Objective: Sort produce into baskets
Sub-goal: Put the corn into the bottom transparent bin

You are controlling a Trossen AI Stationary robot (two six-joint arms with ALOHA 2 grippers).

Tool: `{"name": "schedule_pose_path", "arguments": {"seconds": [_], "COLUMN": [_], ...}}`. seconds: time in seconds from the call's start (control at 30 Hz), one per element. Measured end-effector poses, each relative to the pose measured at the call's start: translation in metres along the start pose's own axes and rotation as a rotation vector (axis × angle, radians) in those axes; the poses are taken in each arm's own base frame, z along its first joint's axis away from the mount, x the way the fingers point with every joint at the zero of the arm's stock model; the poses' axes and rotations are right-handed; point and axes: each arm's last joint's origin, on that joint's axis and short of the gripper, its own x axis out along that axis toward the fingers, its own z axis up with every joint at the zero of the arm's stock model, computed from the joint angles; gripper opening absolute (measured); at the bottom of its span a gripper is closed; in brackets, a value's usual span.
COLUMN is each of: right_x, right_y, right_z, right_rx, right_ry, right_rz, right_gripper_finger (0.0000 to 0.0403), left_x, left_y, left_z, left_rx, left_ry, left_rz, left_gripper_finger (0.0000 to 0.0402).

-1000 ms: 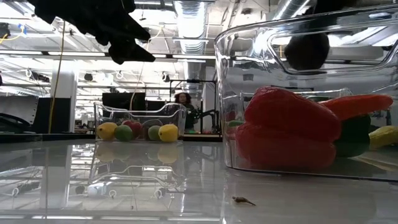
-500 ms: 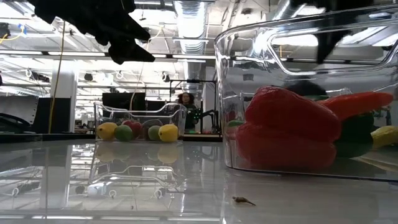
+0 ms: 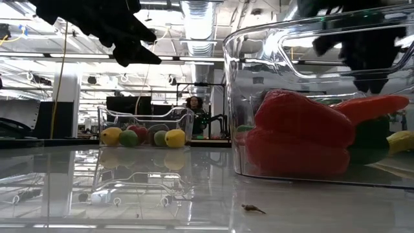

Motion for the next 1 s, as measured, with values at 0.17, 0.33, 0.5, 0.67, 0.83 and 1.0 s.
{"name": "schedule_pose_path", "arguments": {"seconds": [0.17, 0.33, 0.5, 0.67, 0.83, 1.0], "right_x": [0.024, 0.046, 0.066, 0.092, 0.112, 0.125], "right_y": [-0.029, -0.052, -0.066, -0.073, -0.076, -0.079], "right_z": [0.010, 0.014, 0.019, 0.026, 0.035, 0.039], "right_rx": [0.034, 0.104, 0.114, 0.100, 0.057, 0.033], "right_ry": [0.070, 0.177, 0.281, 0.392, 0.490, 0.554], "right_rz": [0.008, 0.016, 0.032, 0.044, 0.028, -0.022], "right_gripper_finger": [0.0351, 0.0348, 0.0349, 0.0346, 0.0345, 0.0345], "left_x": [0.000, 0.000, 0.000, 0.000, 0.000, 0.000], "left_y": [0.000, 0.000, 0.001, 0.001, 0.001, 0.002], "left_z": [0.000, -0.003, -0.004, -0.006, -0.007, -0.009], "left_rx": [0.001, 0.018, 0.019, 0.021, 0.022, 0.045], "left_ry": [0.004, 0.027, 0.040, 0.057, 0.070, 0.094], "left_rz": [0.001, 0.005, 0.007, 0.009, 0.012, 0.015], "left_gripper_finger": [0.0361, 0.0361, 0.0361, 0.0361, 0.0361, 0.0361]}}
